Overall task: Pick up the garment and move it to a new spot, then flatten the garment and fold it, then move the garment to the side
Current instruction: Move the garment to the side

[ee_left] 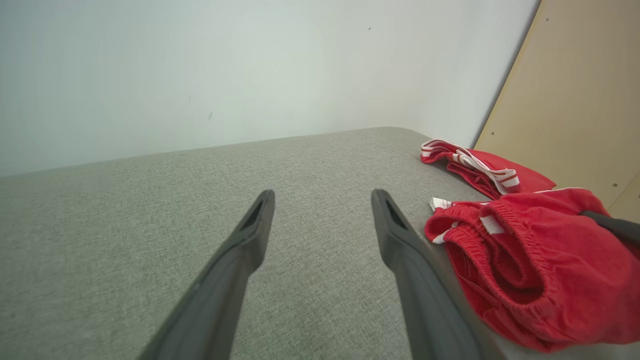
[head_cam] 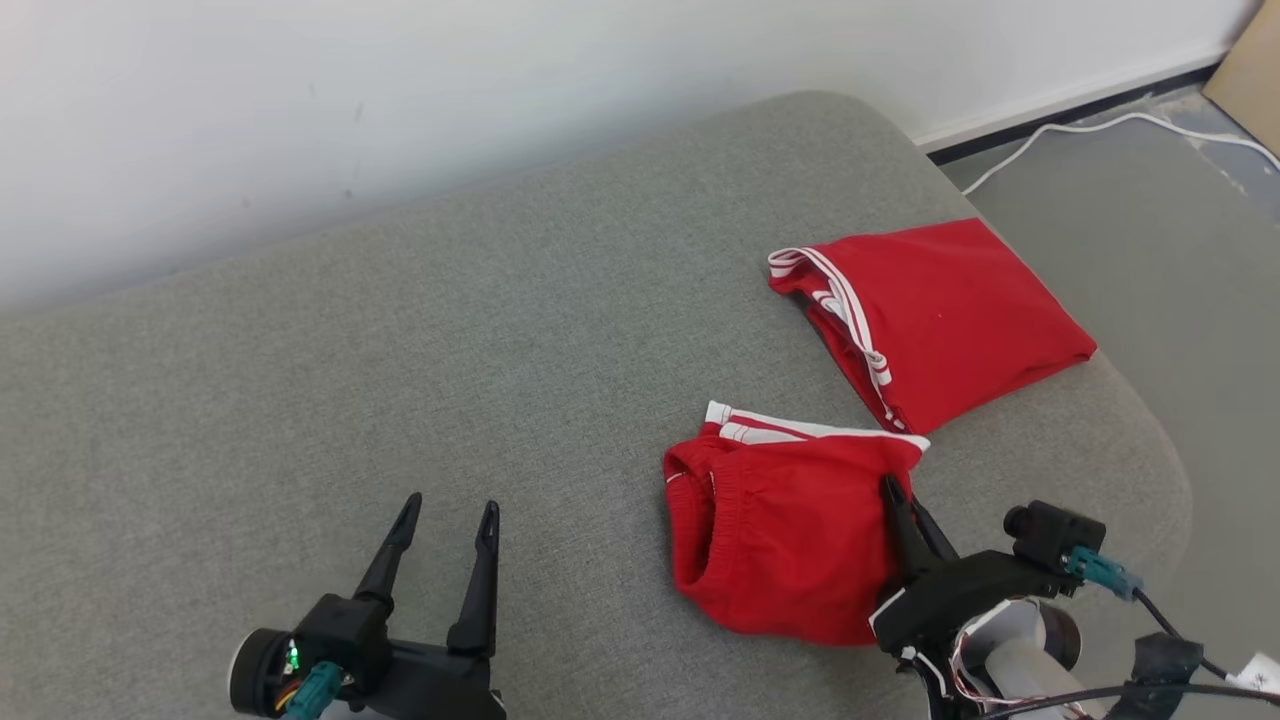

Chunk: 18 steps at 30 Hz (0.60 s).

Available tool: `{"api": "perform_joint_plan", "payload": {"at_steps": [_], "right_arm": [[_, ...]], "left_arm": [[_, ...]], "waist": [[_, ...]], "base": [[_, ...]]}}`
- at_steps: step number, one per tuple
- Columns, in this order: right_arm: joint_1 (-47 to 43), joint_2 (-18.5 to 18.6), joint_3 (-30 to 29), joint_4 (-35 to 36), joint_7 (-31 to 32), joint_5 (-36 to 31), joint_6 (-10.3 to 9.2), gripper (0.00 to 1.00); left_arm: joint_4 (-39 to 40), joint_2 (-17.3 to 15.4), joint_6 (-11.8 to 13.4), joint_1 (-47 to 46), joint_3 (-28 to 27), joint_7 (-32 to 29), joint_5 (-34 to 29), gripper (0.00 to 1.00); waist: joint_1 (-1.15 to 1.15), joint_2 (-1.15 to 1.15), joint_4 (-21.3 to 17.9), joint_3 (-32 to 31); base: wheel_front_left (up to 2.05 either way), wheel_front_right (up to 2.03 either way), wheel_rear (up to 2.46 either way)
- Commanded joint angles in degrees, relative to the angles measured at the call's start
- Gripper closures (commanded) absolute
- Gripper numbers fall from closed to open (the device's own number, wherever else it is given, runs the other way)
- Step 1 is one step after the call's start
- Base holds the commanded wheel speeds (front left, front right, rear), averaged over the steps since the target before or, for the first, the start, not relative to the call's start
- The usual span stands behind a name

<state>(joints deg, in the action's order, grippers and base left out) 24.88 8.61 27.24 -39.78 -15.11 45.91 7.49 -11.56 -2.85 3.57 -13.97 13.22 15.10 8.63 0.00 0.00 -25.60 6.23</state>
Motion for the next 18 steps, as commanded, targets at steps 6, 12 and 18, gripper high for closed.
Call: {"api": "perform_joint_plan", "payload": {"at_steps": [6,12,18], "right_arm": [[4.6,3.0,1.6,0.7,0.0,-4.2,0.0,1.0],[11.3,7.0,2.3,-1.4,0.0,-6.7,0.0,1.0],[17.9,11.9,2.7,-6.8,0.0,-8.2,0.0,1.0]], "left_arm": [[-0.4,-0.1,-0.3,-1.0,1.2,0.0,0.1,0.0],[-0.1,-0.1,0.0,-1.4,1.2,0.0,0.3,0.0],[0.1,-0.1,0.4,-1.6,1.7,0.0,0.5,0.0]], "waist": [[0.0,0.0,2.0,2.1],[0.0,0.0,6.0,3.2],[0.0,0.0,9.3,4.5]], "base": [[0.0,0.0,0.0],[0.0,0.0,0.0],[0.0,0.0,0.0]]}}
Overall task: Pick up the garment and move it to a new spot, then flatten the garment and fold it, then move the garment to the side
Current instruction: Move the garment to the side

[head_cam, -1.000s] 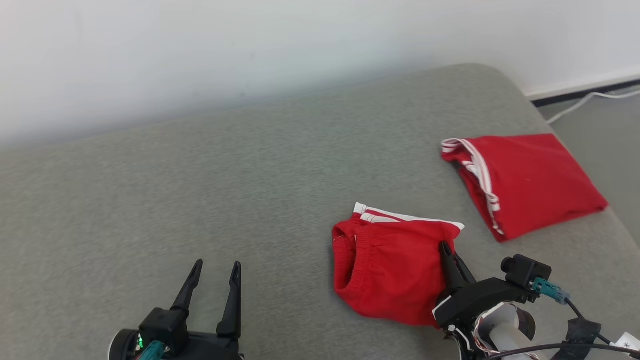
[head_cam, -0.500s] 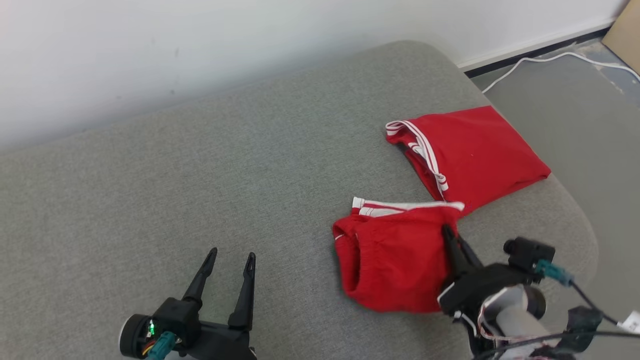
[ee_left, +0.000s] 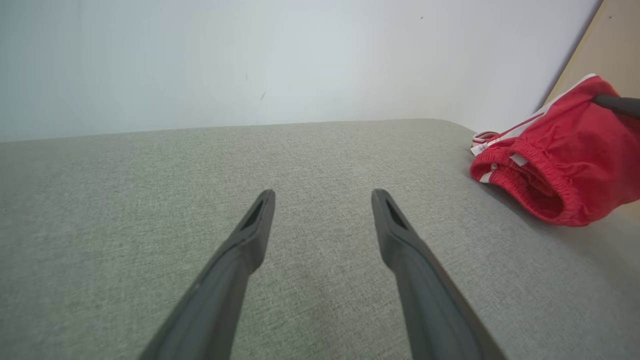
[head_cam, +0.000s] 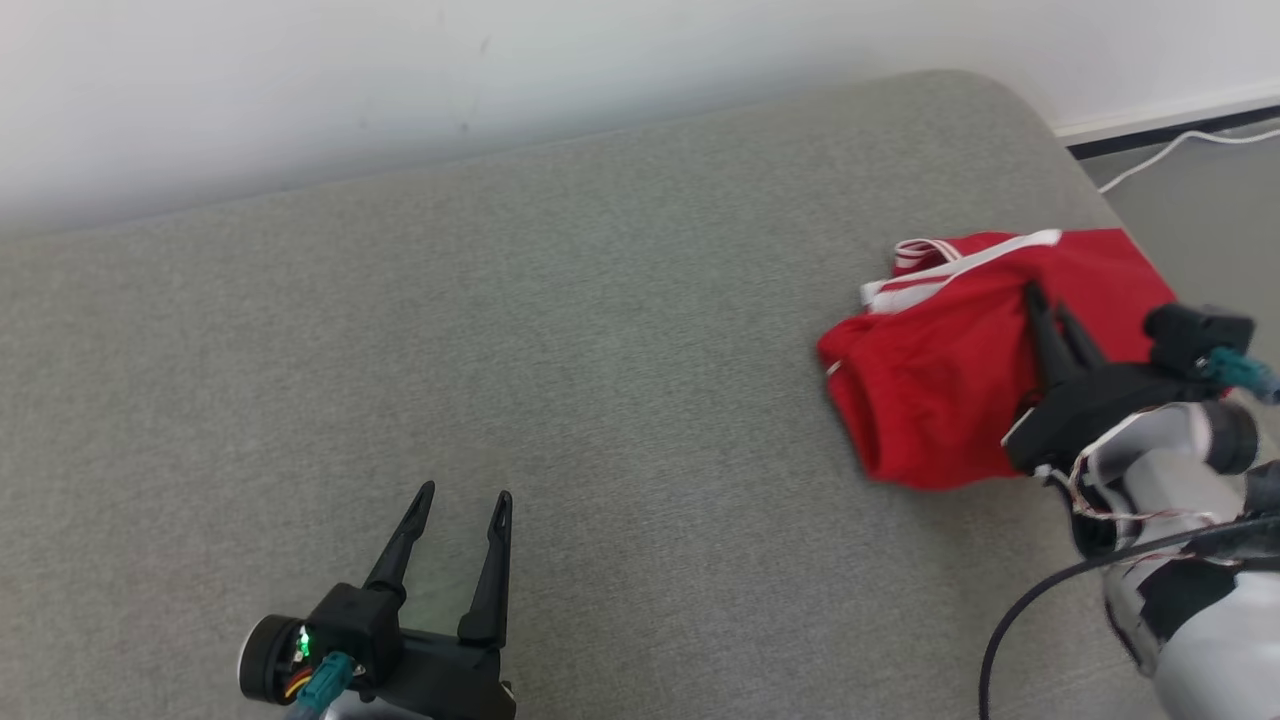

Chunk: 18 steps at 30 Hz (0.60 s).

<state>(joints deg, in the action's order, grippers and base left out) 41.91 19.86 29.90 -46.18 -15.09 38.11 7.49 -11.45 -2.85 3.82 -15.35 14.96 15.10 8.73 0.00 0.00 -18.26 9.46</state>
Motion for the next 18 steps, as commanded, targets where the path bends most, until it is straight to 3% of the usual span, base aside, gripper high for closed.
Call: {"api": "perform_joint_plan", "payload": {"at_steps": [1,10,11,12,13,18], "right_arm": [[1.8,1.3,0.0,-1.5,0.0,-0.4,0.0,1.0],[9.8,5.5,-2.1,-12.4,0.0,-3.7,0.0,1.0],[10.8,5.9,-2.9,-13.7,0.0,-4.4,0.0,0.66],[11.8,6.5,-4.0,-14.6,0.0,-5.5,0.0,0.47],[12.5,6.9,-5.5,-15.3,0.0,-6.5,0.0,0.0],[13.0,8.1,-13.8,-15.2,0.0,-14.7,0.0,0.0]], "left_arm": [[0.0,-0.1,0.2,-0.3,-0.1,0.0,0.4,0.0],[-0.4,-0.1,0.0,-1.8,0.8,0.0,-0.7,0.0],[-0.4,-0.1,-0.1,-2.2,0.9,0.0,-0.8,0.0],[-0.3,-0.1,-0.1,-2.5,0.9,0.0,-1.0,0.0],[-0.3,-0.1,-0.1,-2.8,1.0,0.0,-1.1,0.0],[-0.3,-0.1,0.1,-3.2,1.0,0.0,-1.7,0.0]], "waist": [[0.0,0.0,2.3,1.5],[0.0,0.0,5.2,4.2],[0.0,0.0,5.5,4.6],[0.0,0.0,5.7,4.8],[0.0,0.0,5.9,5.2],[0.0,0.0,6.6,5.9]], "base": [[0.0,0.0,0.0],[0.0,0.0,0.0],[0.0,0.0,0.0],[0.0,0.0,0.0],[0.0,0.0,0.0],[0.0,0.0,0.0]]}}
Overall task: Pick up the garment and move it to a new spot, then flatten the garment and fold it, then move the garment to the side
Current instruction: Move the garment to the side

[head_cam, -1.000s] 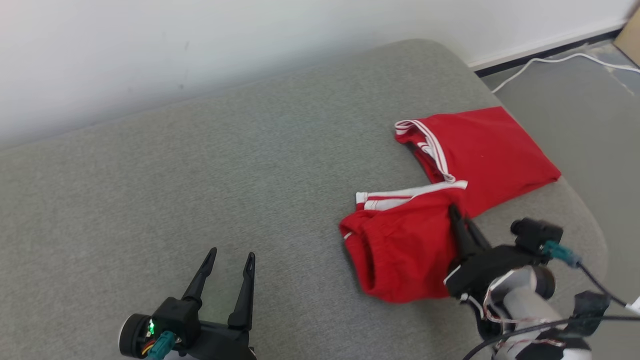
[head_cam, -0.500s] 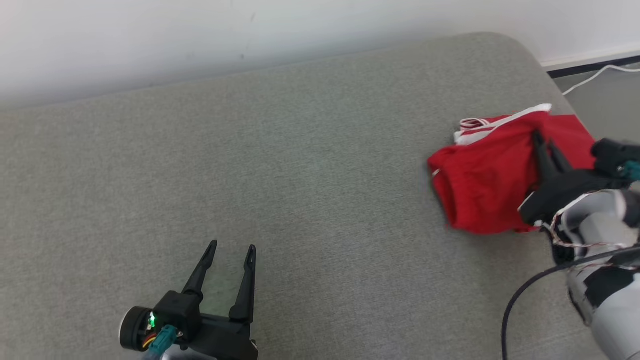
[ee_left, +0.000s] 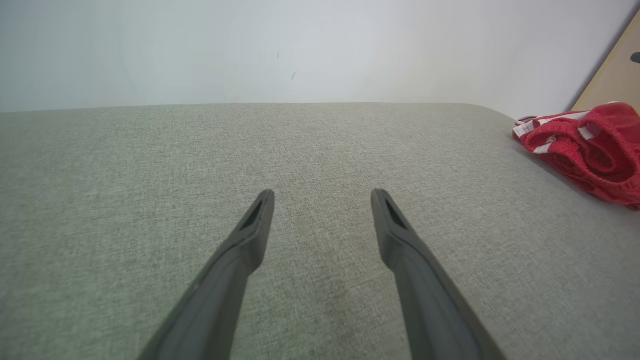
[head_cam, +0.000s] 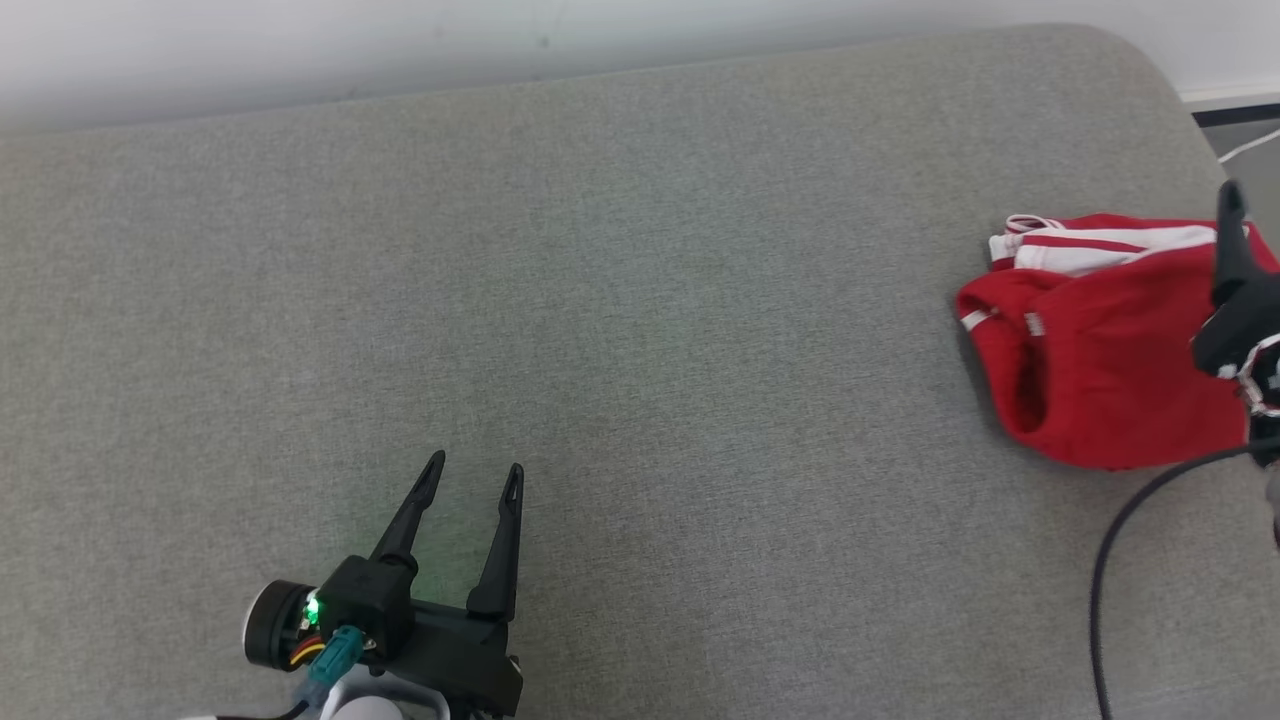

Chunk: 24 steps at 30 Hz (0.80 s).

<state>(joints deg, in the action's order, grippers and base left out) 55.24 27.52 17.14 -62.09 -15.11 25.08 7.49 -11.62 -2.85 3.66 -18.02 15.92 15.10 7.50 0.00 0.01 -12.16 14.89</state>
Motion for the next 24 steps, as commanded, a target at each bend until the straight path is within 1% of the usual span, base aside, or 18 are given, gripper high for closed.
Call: {"api": "perform_joint_plan", "payload": {"at_steps": [1,2,3,4,7,9,11,15,20,24], "right_arm": [[-0.6,0.3,-3.2,1.6,0.0,-3.3,0.0,0.0],[-2.3,-1.2,-7.1,4.0,0.0,-6.4,0.0,0.0],[-3.0,-2.1,-8.3,5.9,0.0,-8.0,0.0,0.0],[-3.0,-2.1,-8.3,5.9,0.0,-8.0,0.0,0.0],[-6.0,-5.0,-11.0,11.9,0.0,-10.8,0.0,0.0],[-8.5,-7.2,-11.4,16.1,0.0,-11.7,0.0,0.0],[-11.1,-8.7,-10.6,19.9,0.0,-12.1,0.0,0.0],[-17.2,-12.0,-9.2,26.8,0.0,-10.8,0.0,0.0],[-25.3,-14.4,-5.2,32.1,0.0,-10.2,0.0,0.0],[-30.7,-16.5,-5.0,34.9,0.0,-9.7,0.0,0.0]], "left_arm": [[-0.1,-0.1,0.3,-0.5,-0.1,0.0,-0.5,0.0],[-0.1,-0.1,0.4,-0.4,-0.3,0.0,-0.6,0.0],[-0.2,-0.1,0.4,-0.3,-0.6,0.0,-0.6,0.0],[-0.2,-0.1,0.4,-0.3,-0.6,0.0,-0.6,0.0],[-0.1,-0.1,0.8,0.3,-1.4,0.0,-0.6,0.0],[0.0,-0.1,1.0,0.8,-2.1,0.0,-0.7,0.0],[0.1,-0.1,1.5,1.5,-2.7,0.0,-0.9,0.0],[0.2,-0.1,2.0,2.9,-3.8,0.0,-1.2,0.0],[-0.2,-0.1,2.4,5.5,-5.0,0.0,-1.6,0.0],[-0.5,-0.1,2.8,8.0,-6.4,0.0,-2.1,0.0]], "waist": [[0.0,-0.01,0.6,0.6],[0.0,-0.01,0.7,0.5],[0.0,-0.01,0.8,0.4],[0.0,-0.01,0.8,0.4],[0.0,-0.01,0.7,-0.1],[0.0,-0.01,0.8,-0.9],[0.0,-0.01,0.9,-1.6],[0.0,-0.01,1.7,-4.0],[0.0,-0.01,3.3,-7.6],[0.0,-0.01,4.5,-10.6]], "base": [[0.0,0.0,0.0],[0.0,0.0,0.0],[0.0,0.0,0.0],[0.0,0.0,0.0],[0.0,0.0,0.0],[0.0,0.0,0.0],[0.0,0.0,0.0],[0.0,0.0,0.0],[0.0,0.0,0.0],[0.0,0.0,0.0]]}}
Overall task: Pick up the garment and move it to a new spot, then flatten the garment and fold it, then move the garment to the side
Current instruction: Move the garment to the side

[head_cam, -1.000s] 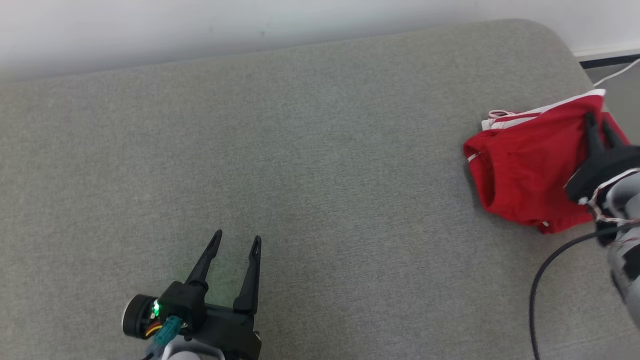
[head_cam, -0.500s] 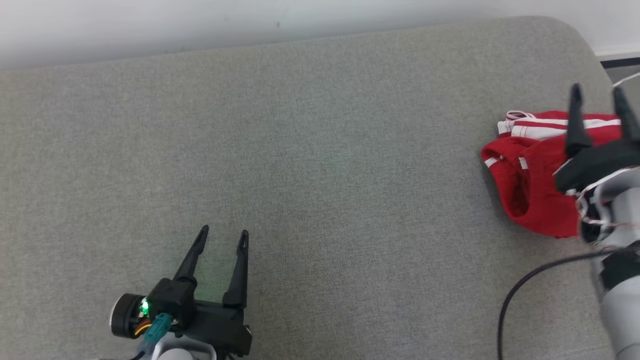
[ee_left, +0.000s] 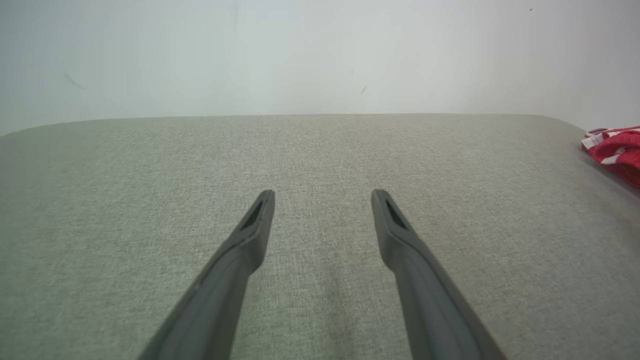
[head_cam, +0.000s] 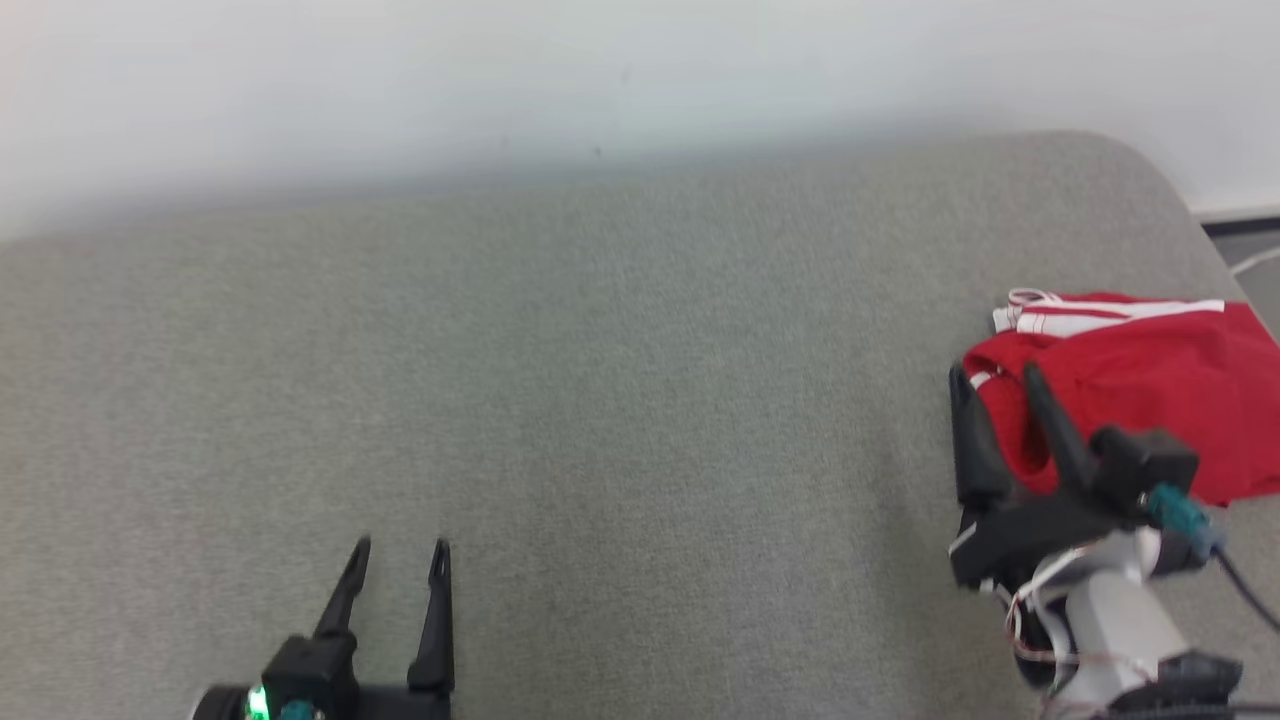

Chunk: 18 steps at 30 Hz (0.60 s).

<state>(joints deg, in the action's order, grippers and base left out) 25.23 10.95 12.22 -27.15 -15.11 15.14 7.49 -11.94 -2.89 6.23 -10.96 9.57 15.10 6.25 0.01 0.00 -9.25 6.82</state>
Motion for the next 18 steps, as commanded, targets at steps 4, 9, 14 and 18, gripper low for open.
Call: {"api": "perform_joint_plan", "payload": {"at_steps": [4,9,14,18], "right_arm": [[-4.9,-1.3,-0.5,1.4,0.0,-0.2,0.0,0.0],[-9.2,-2.5,-0.6,2.2,0.0,-0.8,0.0,0.0],[-12.5,-3.4,-0.8,3.3,0.0,-1.5,0.0,0.0],[-14.6,-4.0,-0.4,4.2,0.0,-2.2,0.0,0.0]], "left_arm": [[-0.6,0.0,0.0,3.2,-1.6,0.0,-1.3,0.0],[-0.6,0.0,0.2,5.7,-3.8,0.0,-1.2,0.0],[-0.5,0.0,0.0,7.6,-5.3,0.0,-1.8,0.0],[-0.5,0.0,0.0,8.2,-6.2,0.0,-2.1,0.0]], "waist": [[-0.01,0.0,2.6,-4.8],[-0.01,0.0,3.7,-6.4],[-0.01,0.0,4.6,-7.7],[-0.01,0.0,5.6,-8.4]], "base": [[0.0,0.0,0.0],[0.0,0.0,0.0],[0.0,0.0,0.0],[0.0,0.0,0.0]]}}
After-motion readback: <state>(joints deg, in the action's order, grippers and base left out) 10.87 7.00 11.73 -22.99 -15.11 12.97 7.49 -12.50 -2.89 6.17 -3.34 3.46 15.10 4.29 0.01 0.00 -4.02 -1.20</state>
